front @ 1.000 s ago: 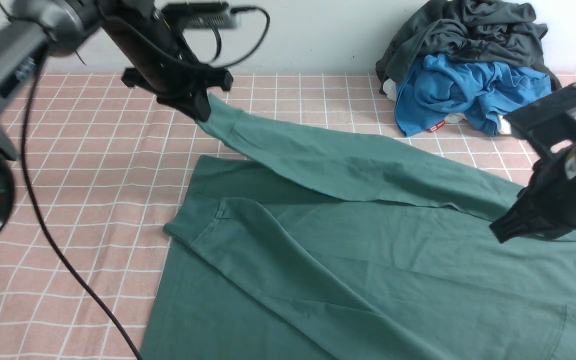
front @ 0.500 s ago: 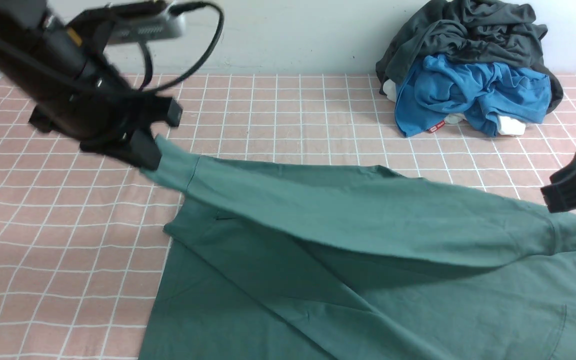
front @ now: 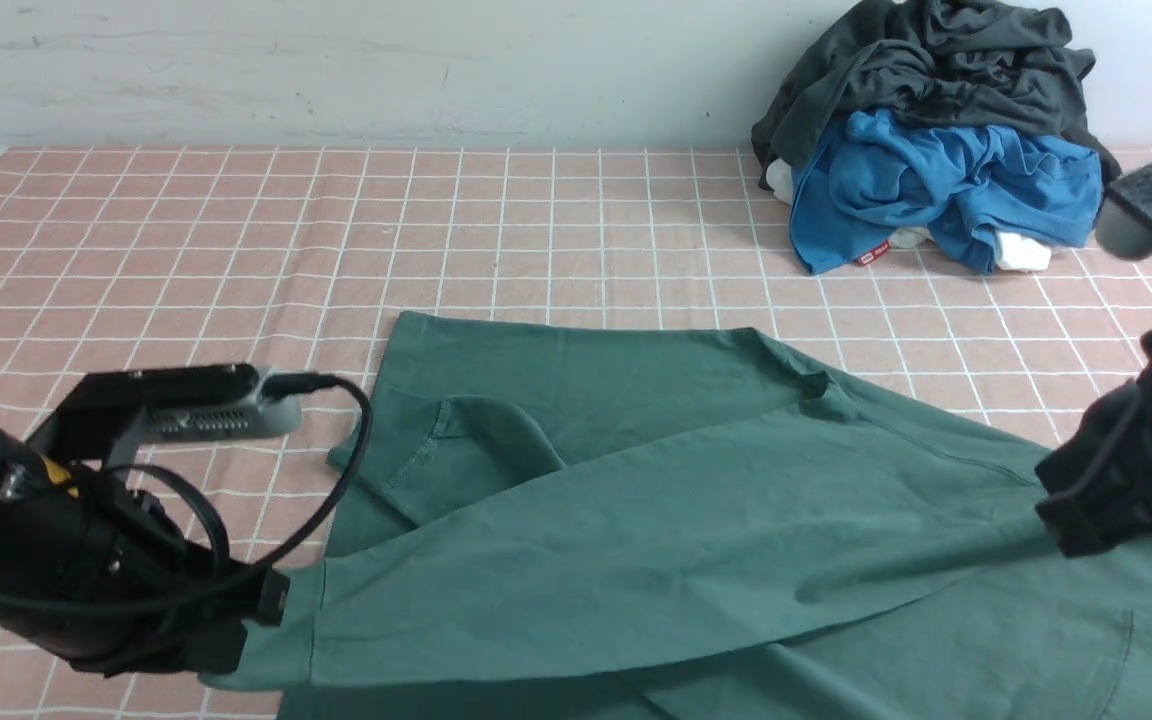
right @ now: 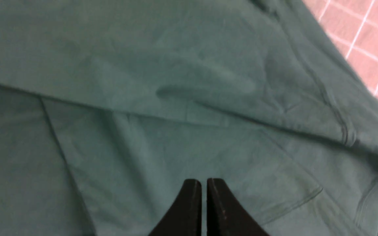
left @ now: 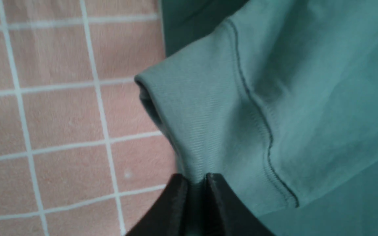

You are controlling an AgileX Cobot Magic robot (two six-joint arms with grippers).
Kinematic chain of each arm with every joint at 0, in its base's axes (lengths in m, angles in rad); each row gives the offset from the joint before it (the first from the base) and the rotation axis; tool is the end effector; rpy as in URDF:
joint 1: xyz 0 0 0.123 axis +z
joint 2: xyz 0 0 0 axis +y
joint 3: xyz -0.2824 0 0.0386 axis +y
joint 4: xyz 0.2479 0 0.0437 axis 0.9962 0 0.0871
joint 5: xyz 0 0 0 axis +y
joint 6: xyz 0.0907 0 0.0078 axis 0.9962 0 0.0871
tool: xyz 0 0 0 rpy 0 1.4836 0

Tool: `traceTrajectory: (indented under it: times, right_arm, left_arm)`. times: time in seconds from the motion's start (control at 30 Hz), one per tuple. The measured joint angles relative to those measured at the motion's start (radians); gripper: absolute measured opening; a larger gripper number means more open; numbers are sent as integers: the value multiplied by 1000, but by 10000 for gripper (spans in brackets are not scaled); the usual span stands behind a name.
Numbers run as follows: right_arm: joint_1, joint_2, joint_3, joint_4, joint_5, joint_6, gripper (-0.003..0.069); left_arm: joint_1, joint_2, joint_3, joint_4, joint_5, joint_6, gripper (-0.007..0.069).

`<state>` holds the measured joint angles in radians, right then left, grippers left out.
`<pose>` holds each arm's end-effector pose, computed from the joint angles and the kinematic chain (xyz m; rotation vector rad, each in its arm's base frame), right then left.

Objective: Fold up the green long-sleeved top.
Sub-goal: Use the left arm to drag and drop the cuff onto the cuff closest to the left arm, then use both arms simultaneously to clamp the lower edge of the clothing fabric

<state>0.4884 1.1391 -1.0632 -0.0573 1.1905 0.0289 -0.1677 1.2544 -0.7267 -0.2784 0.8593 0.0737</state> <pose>0.1807 0.0905 0.3364 -0.6401 2.6723 0.0631 0.2043 -0.0538 0.2310 0.1254 2.8597 -0.3564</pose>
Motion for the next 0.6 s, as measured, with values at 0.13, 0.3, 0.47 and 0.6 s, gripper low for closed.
traceTrajectory:
  times: [0.13,0.3,0.47,0.6]
  right_arm:
    - [38,-3,0,0,49,0,24]
    - [60,-23,2,16,54,0,24]
    - [60,-108,40,57,57,0,24]
    - [60,-170,89,57,58,-5,24]
  left_arm:
    - [0,0,51,-5,-22,59,200]
    - [0,-1,51,-35,-10,115,358]
    - [-101,-28,51,-52,120,265,449]
    - [-275,-32,54,-26,146,374,448]
